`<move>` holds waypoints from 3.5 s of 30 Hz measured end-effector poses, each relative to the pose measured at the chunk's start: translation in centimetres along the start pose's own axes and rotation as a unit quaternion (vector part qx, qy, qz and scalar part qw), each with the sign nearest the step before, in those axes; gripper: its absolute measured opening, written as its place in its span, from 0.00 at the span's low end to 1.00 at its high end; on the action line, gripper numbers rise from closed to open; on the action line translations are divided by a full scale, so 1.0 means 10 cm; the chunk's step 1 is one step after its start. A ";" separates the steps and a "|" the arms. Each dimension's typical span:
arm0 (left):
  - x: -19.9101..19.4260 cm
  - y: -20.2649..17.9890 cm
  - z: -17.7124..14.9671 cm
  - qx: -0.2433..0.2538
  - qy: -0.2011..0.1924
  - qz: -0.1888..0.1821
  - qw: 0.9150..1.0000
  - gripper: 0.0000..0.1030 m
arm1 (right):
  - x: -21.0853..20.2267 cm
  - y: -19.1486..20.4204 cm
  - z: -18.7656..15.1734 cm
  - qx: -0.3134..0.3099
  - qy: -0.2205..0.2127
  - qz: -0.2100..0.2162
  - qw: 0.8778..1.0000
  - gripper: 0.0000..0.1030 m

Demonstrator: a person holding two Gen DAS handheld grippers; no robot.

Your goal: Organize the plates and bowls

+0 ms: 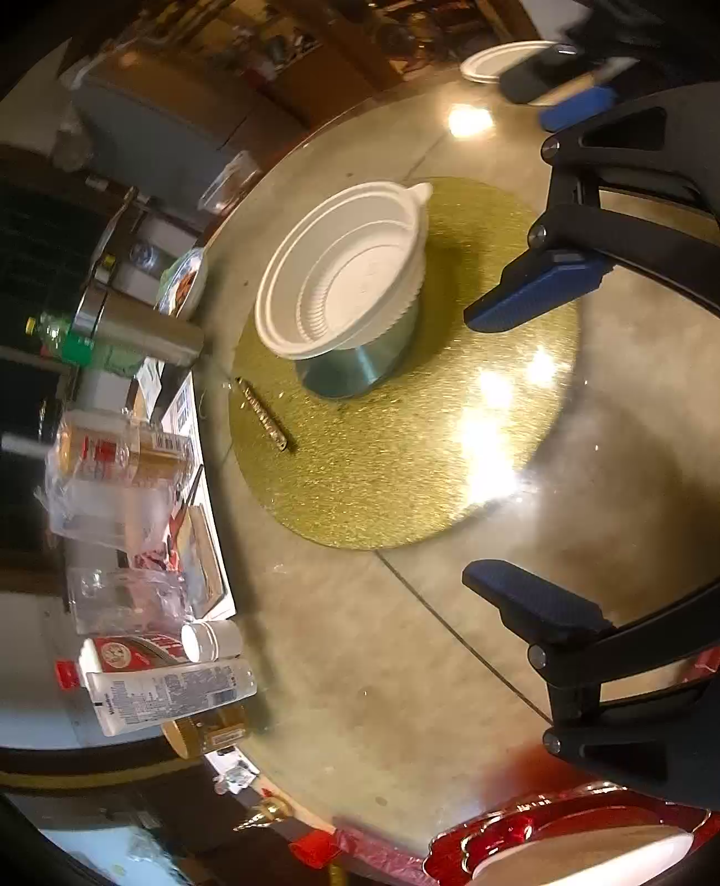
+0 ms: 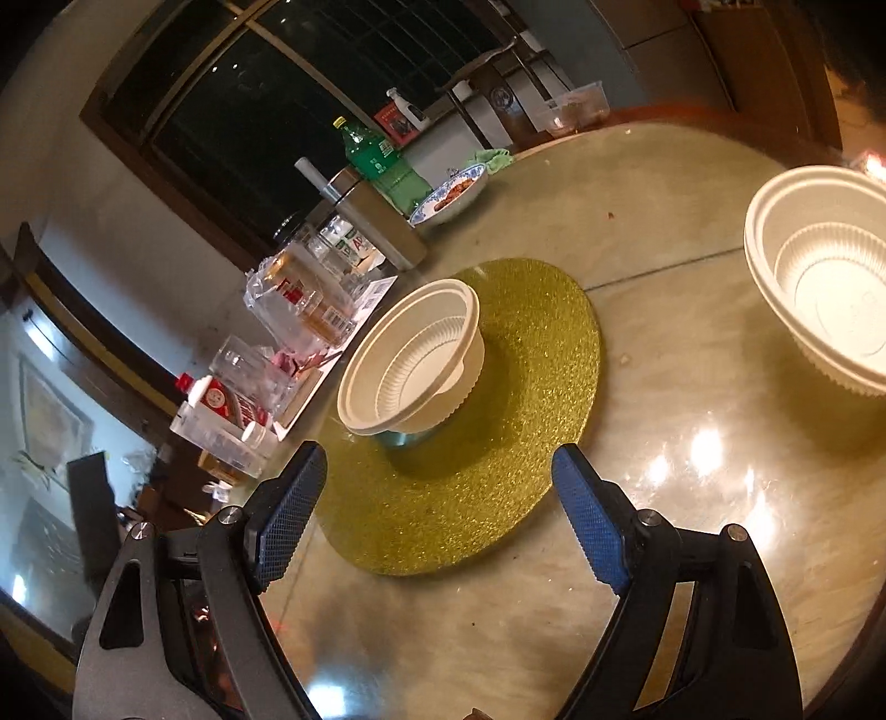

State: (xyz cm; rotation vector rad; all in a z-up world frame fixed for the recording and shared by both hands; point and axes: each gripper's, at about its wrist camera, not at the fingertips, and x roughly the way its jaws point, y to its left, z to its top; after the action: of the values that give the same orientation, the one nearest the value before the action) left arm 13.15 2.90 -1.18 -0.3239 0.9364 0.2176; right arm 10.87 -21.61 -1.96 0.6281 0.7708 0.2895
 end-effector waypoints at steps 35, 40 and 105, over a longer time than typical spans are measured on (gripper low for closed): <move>0.53 -0.65 0.72 0.084 -0.004 0.055 0.995 0.83 | 0.69 -0.06 0.82 0.055 0.141 -0.020 0.988 0.82; 0.69 -0.68 0.73 0.077 0.006 0.045 0.996 0.83 | 0.98 -0.17 0.89 0.081 0.165 -0.009 0.983 0.82; 0.01 -0.24 -0.43 0.114 -0.056 0.024 0.992 0.16 | 0.19 0.24 -0.26 -0.077 0.042 -0.091 0.992 0.11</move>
State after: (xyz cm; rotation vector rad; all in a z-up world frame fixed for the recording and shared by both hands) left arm 10.73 -0.88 -3.17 -0.0774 0.8498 0.1689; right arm 10.19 -17.73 -2.92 0.3990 0.8709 0.2070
